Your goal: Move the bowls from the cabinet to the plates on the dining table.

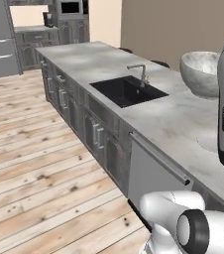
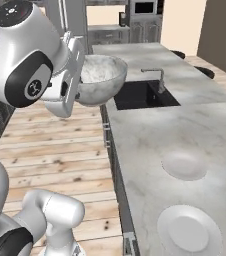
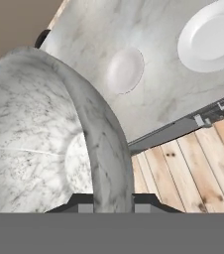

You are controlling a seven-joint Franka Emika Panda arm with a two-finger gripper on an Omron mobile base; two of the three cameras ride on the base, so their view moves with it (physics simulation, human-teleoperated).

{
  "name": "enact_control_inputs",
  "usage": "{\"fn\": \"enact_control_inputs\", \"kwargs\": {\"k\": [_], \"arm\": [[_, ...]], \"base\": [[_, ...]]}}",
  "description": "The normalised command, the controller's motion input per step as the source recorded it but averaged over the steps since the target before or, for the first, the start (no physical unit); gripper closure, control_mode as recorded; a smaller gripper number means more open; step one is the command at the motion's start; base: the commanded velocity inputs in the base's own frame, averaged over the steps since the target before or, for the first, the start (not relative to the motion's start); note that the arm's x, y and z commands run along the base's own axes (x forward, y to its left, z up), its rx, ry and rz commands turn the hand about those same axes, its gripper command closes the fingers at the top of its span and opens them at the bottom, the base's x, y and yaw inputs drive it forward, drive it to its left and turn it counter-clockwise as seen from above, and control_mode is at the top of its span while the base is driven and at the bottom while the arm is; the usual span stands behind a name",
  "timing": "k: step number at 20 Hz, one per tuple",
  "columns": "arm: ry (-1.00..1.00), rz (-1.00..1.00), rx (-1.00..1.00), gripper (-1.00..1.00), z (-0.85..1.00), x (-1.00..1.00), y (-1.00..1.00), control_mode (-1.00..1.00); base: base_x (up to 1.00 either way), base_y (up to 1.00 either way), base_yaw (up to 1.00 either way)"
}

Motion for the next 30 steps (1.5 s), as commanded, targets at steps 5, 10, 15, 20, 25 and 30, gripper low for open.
{"fn": "enact_control_inputs", "kwargs": {"k": [5,10,15,20,25,30], "arm": [[0.00,0.00,0.00,1.00,0.00,0.00,0.00,1.00],[0.00,0.00,0.00,1.00,0.00,0.00,0.00,1.00],[0.00,0.00,0.00,1.00,0.00,0.00,0.00,1.00],[0.00,0.00,0.00,1.00,0.00,0.00,0.00,1.00],[0.00,0.00,0.00,1.00,0.00,0.00,0.00,1.00],[0.00,0.00,0.00,1.00,0.00,0.00,0.00,1.00]], "base": [[0.00,0.00,-0.25],[0.00,0.00,-0.25],[0.00,0.00,-0.25],[0.00,0.00,-0.25],[0.00,0.00,-0.25],[0.00,0.00,-0.25]]}}
